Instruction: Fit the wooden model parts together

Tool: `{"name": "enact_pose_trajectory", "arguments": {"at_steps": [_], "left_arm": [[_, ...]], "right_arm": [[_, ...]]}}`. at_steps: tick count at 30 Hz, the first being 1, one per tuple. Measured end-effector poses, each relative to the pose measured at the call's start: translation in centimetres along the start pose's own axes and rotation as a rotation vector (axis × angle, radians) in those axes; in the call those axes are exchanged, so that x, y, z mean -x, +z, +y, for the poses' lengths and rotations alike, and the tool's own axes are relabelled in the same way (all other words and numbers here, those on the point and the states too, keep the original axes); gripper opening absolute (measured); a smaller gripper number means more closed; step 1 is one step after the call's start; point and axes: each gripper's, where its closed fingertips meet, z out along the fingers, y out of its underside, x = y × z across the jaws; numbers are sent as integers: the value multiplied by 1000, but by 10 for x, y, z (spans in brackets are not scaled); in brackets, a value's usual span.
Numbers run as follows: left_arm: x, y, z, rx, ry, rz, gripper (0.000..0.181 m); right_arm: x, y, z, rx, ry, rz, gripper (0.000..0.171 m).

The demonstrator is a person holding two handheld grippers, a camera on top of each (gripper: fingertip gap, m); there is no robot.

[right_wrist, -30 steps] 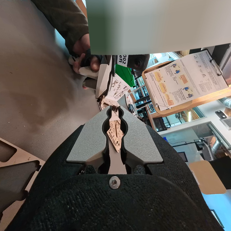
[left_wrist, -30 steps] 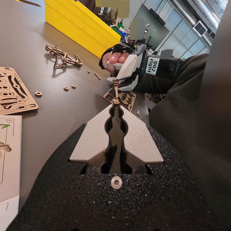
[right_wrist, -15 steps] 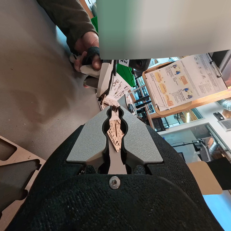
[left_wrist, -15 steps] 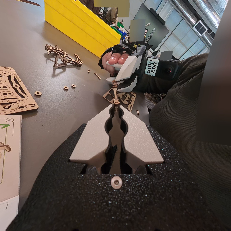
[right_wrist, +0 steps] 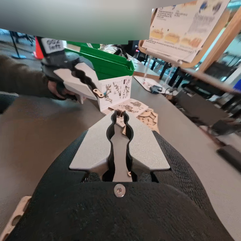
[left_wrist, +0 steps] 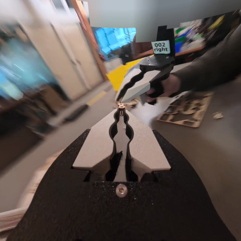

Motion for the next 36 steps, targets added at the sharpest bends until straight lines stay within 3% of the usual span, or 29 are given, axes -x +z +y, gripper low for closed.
{"name": "enact_pose_trajectory", "arguments": {"at_steps": [3,8,14,19,36], "left_arm": [[-2,0,-7,-31,168,-76,4],[-3,-2,-10,-62,428,-187,4],[-28,5,-13,-109,555,-147,3],[-44,15,-11,-131,526,-58,4],[-21,1,-15,-178,308,-86,4]], "right_arm": [[-1,0,1,-15,38,-3,8],[-9,-5,-4,-85,-75,90,8],[-16,-14,-10,-214,-147,199,8],[-12,-12,-8,-226,-172,179,9],[-17,-13,-8,-279,-38,111,9]]}}
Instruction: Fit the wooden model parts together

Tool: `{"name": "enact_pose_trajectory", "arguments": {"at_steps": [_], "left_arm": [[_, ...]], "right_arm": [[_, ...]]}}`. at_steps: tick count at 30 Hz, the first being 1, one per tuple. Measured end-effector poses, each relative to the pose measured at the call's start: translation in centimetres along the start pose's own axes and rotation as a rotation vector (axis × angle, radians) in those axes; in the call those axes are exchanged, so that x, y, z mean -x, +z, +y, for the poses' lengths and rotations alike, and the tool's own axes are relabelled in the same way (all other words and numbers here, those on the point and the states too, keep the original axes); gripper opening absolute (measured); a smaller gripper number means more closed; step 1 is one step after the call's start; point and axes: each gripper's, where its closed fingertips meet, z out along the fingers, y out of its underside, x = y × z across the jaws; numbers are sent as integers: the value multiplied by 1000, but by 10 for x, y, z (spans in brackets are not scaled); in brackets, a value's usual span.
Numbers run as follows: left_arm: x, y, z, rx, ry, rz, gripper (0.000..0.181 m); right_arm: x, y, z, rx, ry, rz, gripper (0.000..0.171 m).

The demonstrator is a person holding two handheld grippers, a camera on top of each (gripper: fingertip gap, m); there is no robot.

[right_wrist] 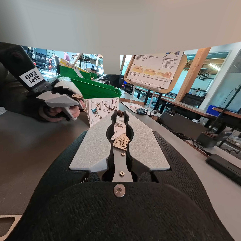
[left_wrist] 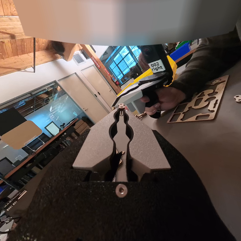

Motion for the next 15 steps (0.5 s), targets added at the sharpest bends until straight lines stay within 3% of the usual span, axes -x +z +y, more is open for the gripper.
{"name": "enact_pose_trajectory", "arguments": {"at_steps": [15], "left_arm": [[8,-3,2,0,-31,-22,4]], "right_arm": [[7,0,-2,-9,-16,-31,9]]}}
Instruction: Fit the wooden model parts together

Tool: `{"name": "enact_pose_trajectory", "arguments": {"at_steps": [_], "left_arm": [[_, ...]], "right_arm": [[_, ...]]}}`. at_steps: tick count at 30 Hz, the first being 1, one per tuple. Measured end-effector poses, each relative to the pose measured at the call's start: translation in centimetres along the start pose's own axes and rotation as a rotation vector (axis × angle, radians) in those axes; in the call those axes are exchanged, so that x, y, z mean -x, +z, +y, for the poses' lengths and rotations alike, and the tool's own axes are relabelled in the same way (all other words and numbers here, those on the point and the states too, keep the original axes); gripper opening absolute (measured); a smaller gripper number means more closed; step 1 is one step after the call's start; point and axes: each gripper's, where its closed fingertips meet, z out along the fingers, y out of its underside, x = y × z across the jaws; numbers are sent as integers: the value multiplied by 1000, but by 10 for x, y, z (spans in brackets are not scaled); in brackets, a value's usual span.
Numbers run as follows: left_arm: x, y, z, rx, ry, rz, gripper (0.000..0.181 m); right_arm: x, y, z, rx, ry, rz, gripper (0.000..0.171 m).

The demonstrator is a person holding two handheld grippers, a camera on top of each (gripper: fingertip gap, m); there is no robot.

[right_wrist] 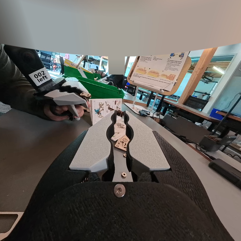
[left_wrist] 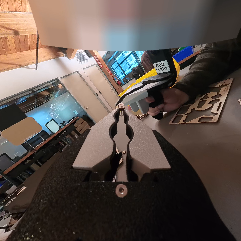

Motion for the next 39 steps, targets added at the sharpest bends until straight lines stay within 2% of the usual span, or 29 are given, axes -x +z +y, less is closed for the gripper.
{"name": "enact_pose_trajectory", "arguments": {"at_steps": [39], "left_arm": [[2,1,8,27,-30,7,4]], "right_arm": [[7,1,0,6,-34,-34,9]]}}
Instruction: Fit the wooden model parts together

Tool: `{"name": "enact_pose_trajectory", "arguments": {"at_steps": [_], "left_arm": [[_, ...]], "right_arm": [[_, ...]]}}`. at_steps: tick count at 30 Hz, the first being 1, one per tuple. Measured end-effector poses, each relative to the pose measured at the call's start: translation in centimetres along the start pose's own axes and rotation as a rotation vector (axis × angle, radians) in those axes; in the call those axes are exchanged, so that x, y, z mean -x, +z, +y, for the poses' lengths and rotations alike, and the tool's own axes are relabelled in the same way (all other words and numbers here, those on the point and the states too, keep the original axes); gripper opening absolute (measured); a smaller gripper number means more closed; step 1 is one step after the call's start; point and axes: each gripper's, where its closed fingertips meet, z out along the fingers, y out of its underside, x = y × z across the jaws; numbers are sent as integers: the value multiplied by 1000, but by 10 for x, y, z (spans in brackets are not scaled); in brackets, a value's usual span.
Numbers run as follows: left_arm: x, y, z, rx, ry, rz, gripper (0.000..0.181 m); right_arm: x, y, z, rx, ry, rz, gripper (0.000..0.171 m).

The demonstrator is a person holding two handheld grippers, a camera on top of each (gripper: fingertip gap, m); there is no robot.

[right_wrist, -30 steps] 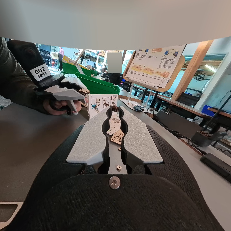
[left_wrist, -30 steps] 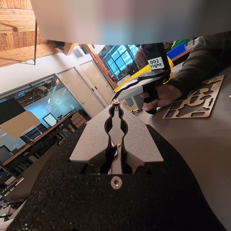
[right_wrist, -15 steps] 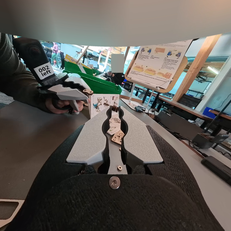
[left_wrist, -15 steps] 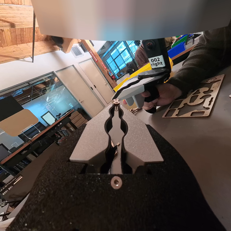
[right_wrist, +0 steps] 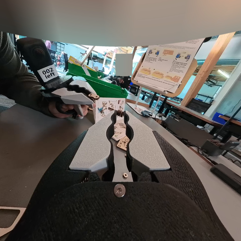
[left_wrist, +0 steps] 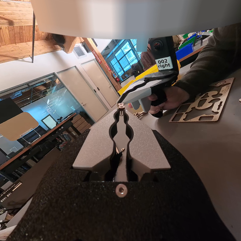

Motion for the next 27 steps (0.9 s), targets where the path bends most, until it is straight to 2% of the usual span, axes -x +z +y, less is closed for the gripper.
{"name": "enact_pose_trajectory", "arguments": {"at_steps": [27], "left_arm": [[2,1,3,16,-26,2,4]], "right_arm": [[0,0,0,-2,-2,-1,9]]}}
